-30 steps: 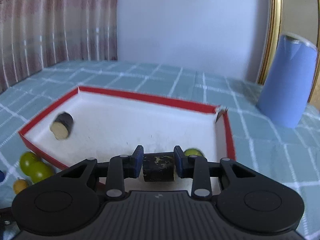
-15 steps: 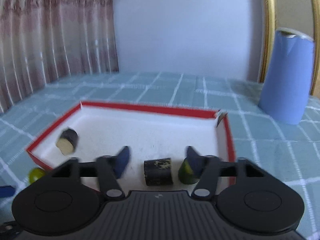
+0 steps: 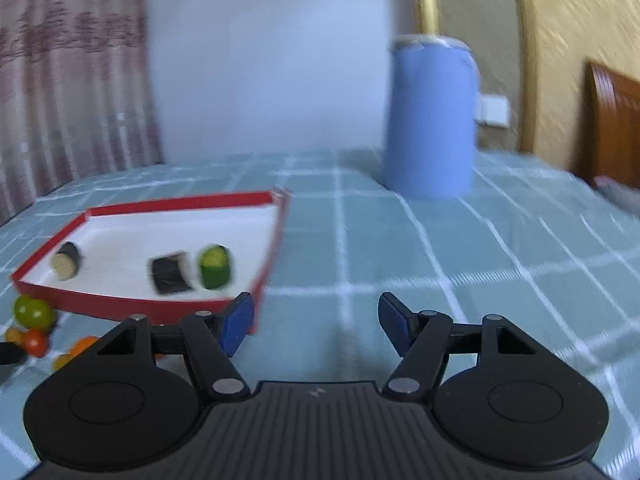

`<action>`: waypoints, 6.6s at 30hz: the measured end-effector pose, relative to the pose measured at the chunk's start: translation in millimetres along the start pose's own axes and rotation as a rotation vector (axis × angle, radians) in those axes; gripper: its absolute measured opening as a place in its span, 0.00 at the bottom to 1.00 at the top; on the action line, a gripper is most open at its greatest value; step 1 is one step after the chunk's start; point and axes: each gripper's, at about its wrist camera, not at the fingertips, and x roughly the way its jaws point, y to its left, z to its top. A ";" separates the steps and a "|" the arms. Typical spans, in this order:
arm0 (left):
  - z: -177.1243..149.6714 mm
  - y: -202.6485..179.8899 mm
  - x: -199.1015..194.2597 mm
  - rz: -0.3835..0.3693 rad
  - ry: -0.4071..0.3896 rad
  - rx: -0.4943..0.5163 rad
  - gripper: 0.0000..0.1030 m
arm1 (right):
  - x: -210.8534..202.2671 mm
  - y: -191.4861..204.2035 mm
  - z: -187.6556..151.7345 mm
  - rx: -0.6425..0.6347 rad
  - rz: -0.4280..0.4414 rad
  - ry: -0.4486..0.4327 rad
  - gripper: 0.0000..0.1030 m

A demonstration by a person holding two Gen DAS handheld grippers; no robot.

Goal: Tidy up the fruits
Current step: 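Grasp the small yellow fruit with the left gripper and lift it, then drop the yellow fruit into the tray and withdraw the left gripper, then grasp the red cherry tomato with the right gripper and lift it, then carry the cherry tomato into the tray and open the right gripper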

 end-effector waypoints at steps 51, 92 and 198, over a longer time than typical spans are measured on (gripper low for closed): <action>67.5 2.0 52.6 0.009 -0.034 0.010 0.22 | 26.3 -4.4 -13.2 0.000 -0.104 0.117 0.79; 10.3 6.5 -21.6 -0.018 -0.019 0.010 0.54 | 26.4 -4.6 -13.2 0.010 -0.094 0.114 0.80; 1.5 18.6 5.7 -0.033 0.005 -0.029 0.71 | 56.5 75.0 28.1 -0.176 0.085 0.085 0.23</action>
